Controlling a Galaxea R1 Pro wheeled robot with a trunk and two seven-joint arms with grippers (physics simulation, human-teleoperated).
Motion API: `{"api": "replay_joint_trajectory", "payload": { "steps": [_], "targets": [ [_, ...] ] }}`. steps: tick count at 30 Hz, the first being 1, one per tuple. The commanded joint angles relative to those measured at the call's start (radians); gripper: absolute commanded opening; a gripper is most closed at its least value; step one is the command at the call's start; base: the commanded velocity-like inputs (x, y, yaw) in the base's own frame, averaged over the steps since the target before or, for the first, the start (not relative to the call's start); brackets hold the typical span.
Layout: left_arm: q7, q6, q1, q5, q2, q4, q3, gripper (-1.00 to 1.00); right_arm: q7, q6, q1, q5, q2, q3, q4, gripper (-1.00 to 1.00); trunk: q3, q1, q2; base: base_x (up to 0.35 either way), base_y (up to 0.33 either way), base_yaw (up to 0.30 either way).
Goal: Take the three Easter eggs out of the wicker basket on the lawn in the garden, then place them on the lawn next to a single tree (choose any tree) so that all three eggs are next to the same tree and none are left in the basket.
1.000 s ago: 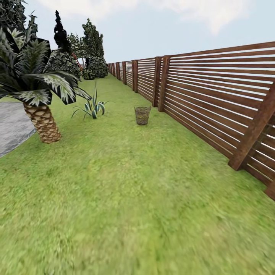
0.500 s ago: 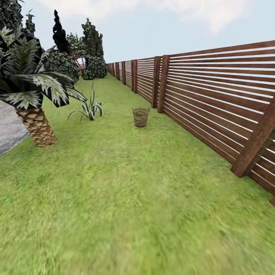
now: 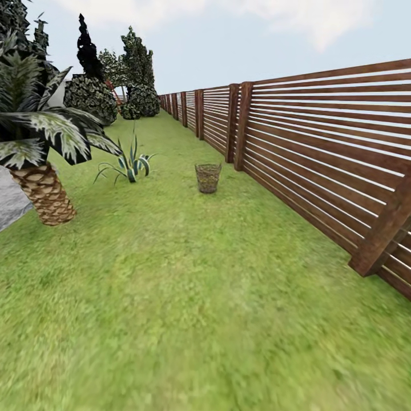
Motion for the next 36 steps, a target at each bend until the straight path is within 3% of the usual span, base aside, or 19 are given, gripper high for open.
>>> {"api": "replay_joint_trajectory", "payload": {
  "steps": [1,36],
  "targets": [
    [-0.004,0.003,-0.001,0.010,0.000,0.002,0.002,1.00,-0.002,-0.005,-0.001,-0.004,0.001,0.001,0.002,1.00,-0.001,0.000,0.000,0.313,-0.114,0.000],
    [-0.004,0.003,-0.002,0.010,0.001,0.002,0.002,1.00,-0.002,-0.005,-0.001,-0.004,0.001,0.000,0.002,1.00,-0.001,0.000,0.000,0.313,-0.114,0.000]
  ]
}}
